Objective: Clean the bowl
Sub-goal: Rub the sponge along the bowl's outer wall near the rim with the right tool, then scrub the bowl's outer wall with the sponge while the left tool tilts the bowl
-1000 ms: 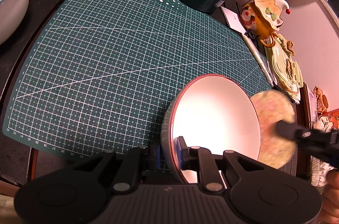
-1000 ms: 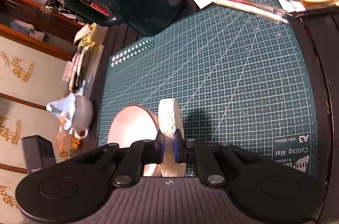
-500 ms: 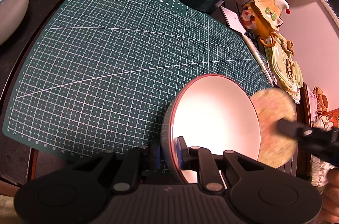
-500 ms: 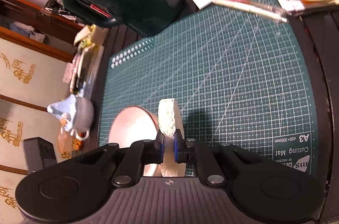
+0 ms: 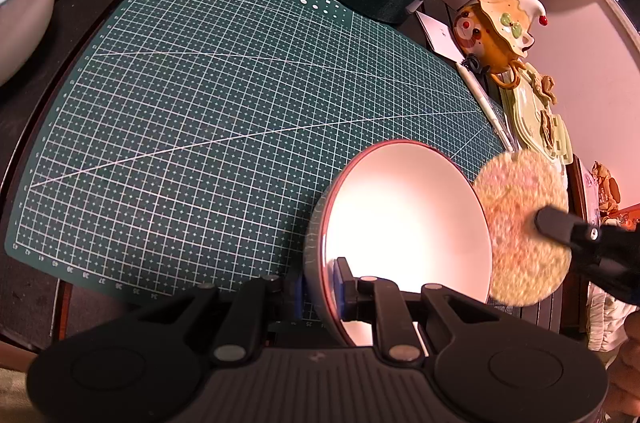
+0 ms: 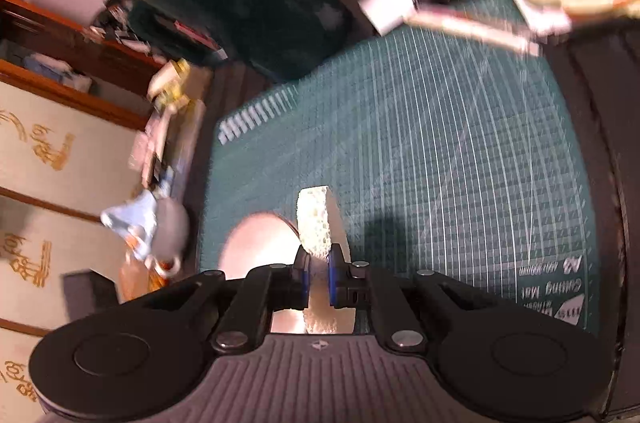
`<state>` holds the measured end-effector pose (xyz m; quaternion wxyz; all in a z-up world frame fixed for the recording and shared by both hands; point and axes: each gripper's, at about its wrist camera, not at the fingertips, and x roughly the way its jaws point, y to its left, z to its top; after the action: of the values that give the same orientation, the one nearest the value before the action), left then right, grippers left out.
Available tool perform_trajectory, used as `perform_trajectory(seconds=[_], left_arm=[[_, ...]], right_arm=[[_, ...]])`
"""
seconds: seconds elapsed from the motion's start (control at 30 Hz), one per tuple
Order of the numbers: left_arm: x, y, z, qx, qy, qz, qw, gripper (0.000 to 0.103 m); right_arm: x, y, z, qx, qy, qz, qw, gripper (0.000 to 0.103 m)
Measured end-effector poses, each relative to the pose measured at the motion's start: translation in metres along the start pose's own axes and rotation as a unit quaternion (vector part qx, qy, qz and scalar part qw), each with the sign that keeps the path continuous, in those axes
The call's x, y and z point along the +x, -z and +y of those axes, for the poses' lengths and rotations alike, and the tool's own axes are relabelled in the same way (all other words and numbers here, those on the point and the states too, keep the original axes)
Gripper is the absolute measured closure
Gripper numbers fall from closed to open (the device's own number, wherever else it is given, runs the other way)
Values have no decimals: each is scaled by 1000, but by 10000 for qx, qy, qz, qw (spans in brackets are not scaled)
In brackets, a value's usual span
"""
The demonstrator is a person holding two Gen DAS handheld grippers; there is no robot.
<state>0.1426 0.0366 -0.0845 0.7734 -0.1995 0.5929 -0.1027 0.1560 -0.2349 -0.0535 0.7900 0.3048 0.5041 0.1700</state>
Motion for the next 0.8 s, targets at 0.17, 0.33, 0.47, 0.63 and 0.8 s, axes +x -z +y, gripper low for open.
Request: perform_trajectory(seconds=[0.17, 0.33, 0.47, 0.63, 0.8], left_arm=[[1, 0, 0, -12, -3, -4, 10000, 88], [1, 0, -2, -4, -14, 0, 10000, 88], [0, 0, -5, -4, -15, 0, 10000, 88], [2, 0, -2, 3, -10, -3, 10000, 88], [2, 0, -1, 3, -5, -6, 10000, 88]], right_arm=[[21, -2, -4, 99, 135, 219, 9996, 95], [11, 6, -8, -19, 102, 350, 9993, 95], [-7, 4, 3, -182, 51, -33, 9998, 95], [4, 1, 6, -227, 196, -50, 9995, 95], [8, 9, 6, -416, 236, 214, 9986, 95]])
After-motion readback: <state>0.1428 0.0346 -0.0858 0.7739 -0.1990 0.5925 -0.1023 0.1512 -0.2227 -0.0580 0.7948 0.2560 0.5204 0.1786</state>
